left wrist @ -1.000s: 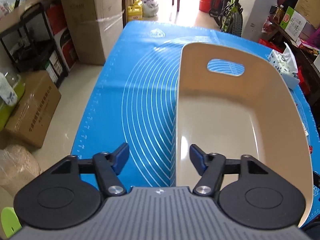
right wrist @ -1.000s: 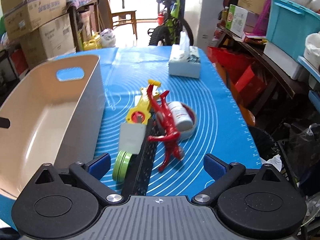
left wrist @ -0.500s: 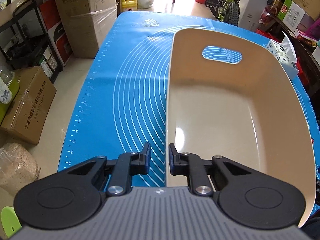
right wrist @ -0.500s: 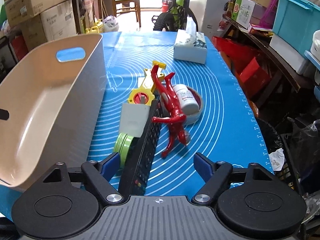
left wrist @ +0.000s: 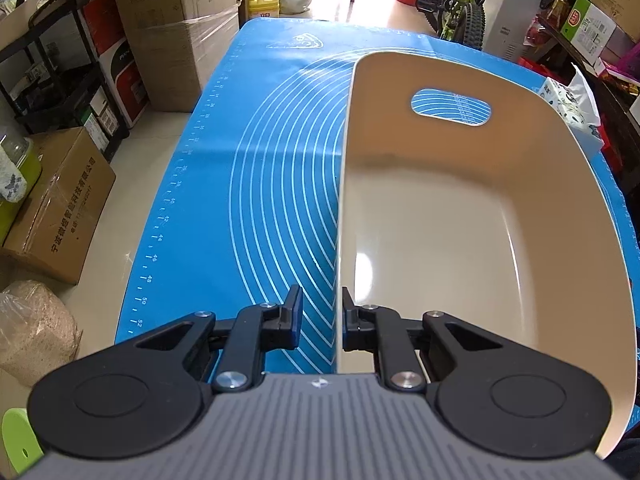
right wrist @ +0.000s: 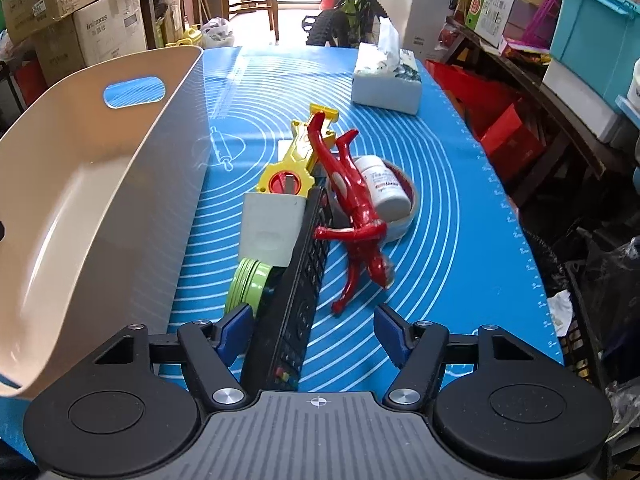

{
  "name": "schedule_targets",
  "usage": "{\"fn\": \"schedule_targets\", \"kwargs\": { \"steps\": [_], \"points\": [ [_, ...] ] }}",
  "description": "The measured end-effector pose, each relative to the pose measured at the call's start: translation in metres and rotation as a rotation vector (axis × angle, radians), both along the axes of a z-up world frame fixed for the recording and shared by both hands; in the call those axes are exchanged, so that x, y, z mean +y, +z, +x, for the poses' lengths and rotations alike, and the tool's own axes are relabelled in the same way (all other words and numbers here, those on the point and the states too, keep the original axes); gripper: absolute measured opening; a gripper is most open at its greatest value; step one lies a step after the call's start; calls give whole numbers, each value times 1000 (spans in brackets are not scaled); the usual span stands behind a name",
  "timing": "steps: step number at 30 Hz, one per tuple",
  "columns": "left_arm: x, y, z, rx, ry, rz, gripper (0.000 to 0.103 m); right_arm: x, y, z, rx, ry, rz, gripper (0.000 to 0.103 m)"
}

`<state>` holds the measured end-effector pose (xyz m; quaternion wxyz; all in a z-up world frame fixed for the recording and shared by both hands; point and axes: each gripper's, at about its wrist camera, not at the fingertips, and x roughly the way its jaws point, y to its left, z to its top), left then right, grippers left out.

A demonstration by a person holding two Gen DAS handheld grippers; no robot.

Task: Organize rigid objects
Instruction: 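Close the right tool on the black TV remote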

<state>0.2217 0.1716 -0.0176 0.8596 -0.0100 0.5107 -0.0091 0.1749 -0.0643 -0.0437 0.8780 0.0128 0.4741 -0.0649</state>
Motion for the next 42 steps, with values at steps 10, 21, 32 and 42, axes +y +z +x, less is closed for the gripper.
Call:
{"fn": "schedule_targets", "kwargs": {
  "steps": [10, 21, 32, 42],
  "points": [
    [-3, 1, -2, -9, -10, 3, 20, 3, -1, -4, 28, 33, 45, 71],
    [-4, 2, -2, -13, -12, 2, 20, -2, -10, 1, 56, 32, 59, 60],
    [-4, 1, -1, -13, -10, 2, 20, -6, -16, 5, 61, 46, 87, 49],
    [-6, -2, 0, 3, -18, -16, 3, -13, -19, 16, 39, 22, 133, 31]
  ]
}}
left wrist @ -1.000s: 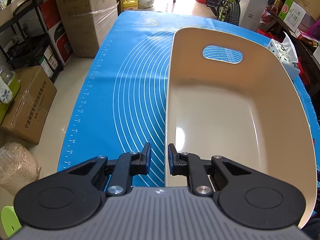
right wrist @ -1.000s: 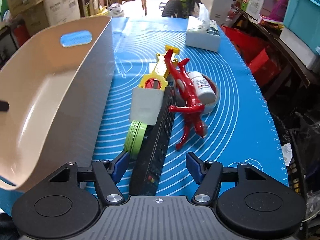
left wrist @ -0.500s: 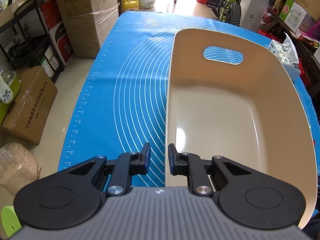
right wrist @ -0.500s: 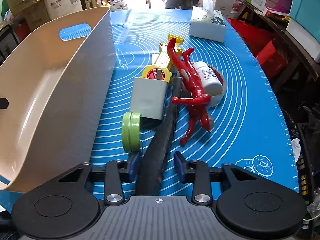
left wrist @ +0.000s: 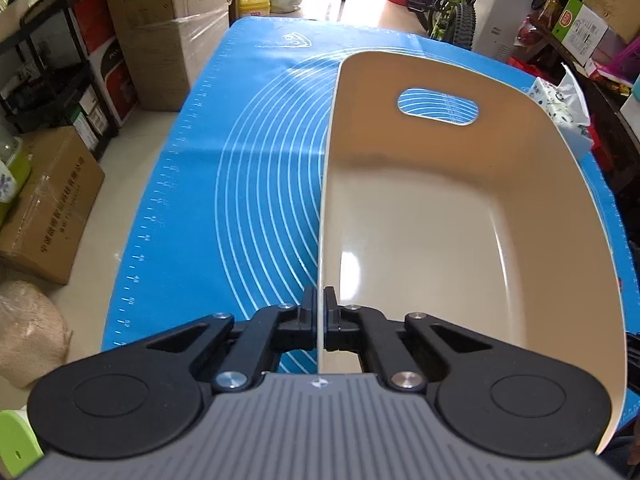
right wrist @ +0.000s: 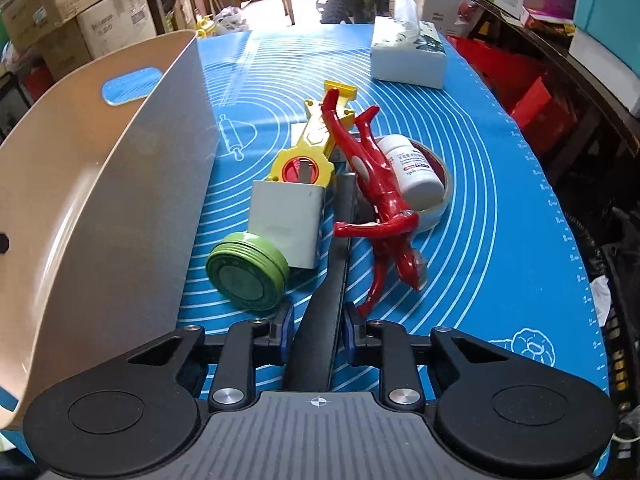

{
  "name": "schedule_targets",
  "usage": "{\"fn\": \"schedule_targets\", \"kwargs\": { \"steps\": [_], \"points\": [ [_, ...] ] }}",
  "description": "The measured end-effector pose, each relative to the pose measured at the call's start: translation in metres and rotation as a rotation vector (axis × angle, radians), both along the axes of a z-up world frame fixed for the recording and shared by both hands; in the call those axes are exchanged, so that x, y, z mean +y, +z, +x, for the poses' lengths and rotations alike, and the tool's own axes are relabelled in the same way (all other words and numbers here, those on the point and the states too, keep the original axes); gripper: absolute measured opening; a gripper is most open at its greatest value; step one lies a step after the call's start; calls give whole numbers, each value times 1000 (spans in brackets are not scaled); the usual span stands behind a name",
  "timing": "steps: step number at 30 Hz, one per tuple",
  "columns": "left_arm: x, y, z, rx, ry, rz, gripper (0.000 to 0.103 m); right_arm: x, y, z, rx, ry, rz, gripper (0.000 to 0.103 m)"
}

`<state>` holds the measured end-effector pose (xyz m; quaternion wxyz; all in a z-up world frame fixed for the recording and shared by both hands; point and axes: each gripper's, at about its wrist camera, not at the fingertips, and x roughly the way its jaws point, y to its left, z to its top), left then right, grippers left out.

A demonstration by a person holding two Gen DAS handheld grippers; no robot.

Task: Organize rigid objects
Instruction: 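Close the right tool on the black TV remote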

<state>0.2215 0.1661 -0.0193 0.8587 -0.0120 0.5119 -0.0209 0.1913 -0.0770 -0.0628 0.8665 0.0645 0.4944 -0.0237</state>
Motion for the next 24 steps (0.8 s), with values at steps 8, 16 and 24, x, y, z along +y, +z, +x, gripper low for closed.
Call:
{"fn": "schedule_targets", "kwargs": {
  "steps": [8, 16, 24],
  "points": [
    [0, 0, 0, 2, 1, -5, 3, -5, 6, -3, -23, -25, 7, 30],
    [0, 0, 0, 1, 1, -5, 3, -9, 26, -11, -78, -48, 11, 30],
    [0, 0, 0, 1, 0, -4, 3, -14, 42, -17, -112, -69, 39, 30]
  ]
}}
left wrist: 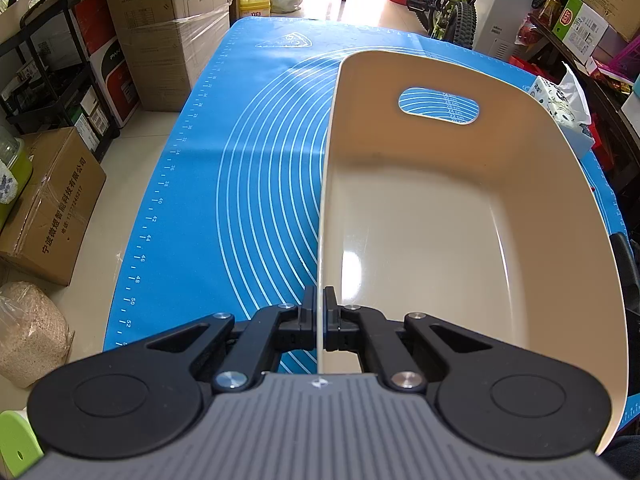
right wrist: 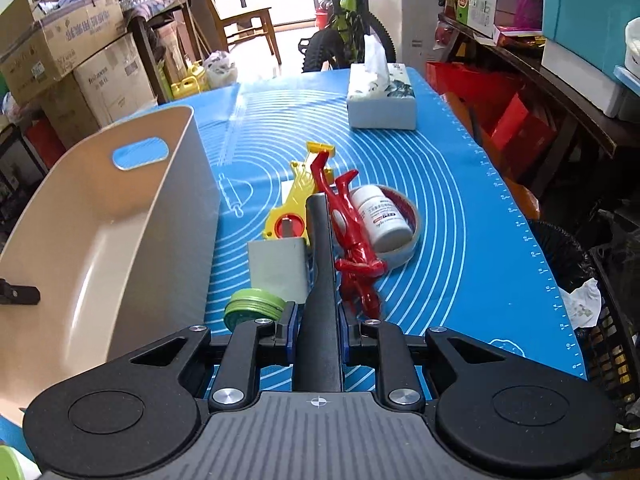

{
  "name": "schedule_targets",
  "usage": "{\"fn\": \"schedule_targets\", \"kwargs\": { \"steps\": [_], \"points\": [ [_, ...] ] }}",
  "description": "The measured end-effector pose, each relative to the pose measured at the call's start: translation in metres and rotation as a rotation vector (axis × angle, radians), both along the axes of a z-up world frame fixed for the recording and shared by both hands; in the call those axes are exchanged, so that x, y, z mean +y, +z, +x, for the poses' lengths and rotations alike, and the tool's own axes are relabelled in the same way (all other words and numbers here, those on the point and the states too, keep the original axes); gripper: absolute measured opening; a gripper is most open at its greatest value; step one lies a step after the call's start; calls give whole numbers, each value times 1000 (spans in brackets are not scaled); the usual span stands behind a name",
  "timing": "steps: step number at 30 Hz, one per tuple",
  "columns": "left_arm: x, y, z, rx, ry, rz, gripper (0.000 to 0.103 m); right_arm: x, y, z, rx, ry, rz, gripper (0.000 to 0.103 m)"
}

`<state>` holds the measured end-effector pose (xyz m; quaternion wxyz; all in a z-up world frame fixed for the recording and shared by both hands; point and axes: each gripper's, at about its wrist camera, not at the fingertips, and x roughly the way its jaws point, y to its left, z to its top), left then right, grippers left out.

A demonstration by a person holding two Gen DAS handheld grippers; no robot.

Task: Organize rigid objects
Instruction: 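Close the right tool on the black TV remote, then lift the remote with the right tool and carry it over the basket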

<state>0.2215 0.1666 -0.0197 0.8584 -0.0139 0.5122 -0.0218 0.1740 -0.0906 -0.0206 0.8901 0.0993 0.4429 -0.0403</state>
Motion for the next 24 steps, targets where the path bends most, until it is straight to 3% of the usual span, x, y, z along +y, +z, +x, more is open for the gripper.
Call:
{"fn": "schedule_targets", "kwargs": {
  "steps": [13, 24],
  "points": [
    [0, 0, 0, 0, -1, 0, 3, 5, 49, -9, -110, 13, -5, 30],
    [0, 0, 0, 0, 0, 0, 3, 50, 95, 19, -229, 119, 30, 30]
  ]
}}
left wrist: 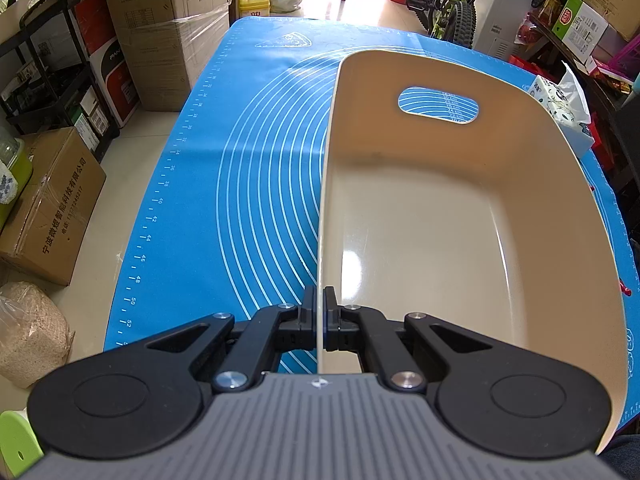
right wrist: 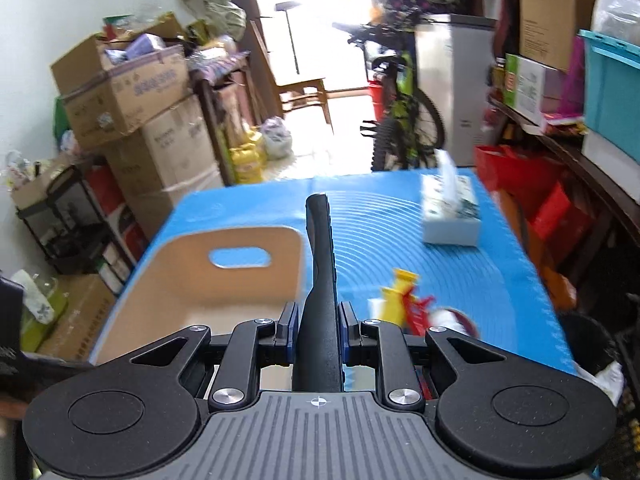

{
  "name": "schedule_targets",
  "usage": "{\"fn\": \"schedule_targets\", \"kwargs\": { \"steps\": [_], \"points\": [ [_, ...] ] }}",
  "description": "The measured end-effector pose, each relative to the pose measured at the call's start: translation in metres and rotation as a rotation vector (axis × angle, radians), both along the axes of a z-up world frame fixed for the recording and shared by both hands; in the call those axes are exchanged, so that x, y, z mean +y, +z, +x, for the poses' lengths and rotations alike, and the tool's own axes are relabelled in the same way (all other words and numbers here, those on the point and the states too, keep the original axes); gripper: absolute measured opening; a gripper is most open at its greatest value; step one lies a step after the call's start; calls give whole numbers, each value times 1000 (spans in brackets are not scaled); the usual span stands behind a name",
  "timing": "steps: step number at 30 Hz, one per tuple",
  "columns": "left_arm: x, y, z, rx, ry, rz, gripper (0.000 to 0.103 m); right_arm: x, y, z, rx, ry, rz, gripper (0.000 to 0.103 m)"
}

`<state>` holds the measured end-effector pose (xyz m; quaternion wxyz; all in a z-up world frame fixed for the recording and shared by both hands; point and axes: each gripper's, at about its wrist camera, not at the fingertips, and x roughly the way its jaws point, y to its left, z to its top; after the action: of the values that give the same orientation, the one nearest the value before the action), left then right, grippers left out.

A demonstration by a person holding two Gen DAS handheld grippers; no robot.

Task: Organize rigid objects
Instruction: 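Lift the remote with the right tool and carry it over the basket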

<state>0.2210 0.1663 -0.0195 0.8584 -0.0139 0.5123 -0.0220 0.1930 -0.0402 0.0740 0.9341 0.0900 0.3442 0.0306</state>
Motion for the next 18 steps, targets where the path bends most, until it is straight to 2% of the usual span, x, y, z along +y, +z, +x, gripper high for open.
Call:
{"fn": "schedule_targets", "kwargs": {
  "steps": [10, 18],
  "points": [
    [1, -1, 0, 2, 5, -7, 3, 61, -11, 39, 21, 116, 39, 30],
    [0, 0, 1, 4, 7, -5, 3, 93, -50, 54, 116, 158, 0, 30]
  ]
}}
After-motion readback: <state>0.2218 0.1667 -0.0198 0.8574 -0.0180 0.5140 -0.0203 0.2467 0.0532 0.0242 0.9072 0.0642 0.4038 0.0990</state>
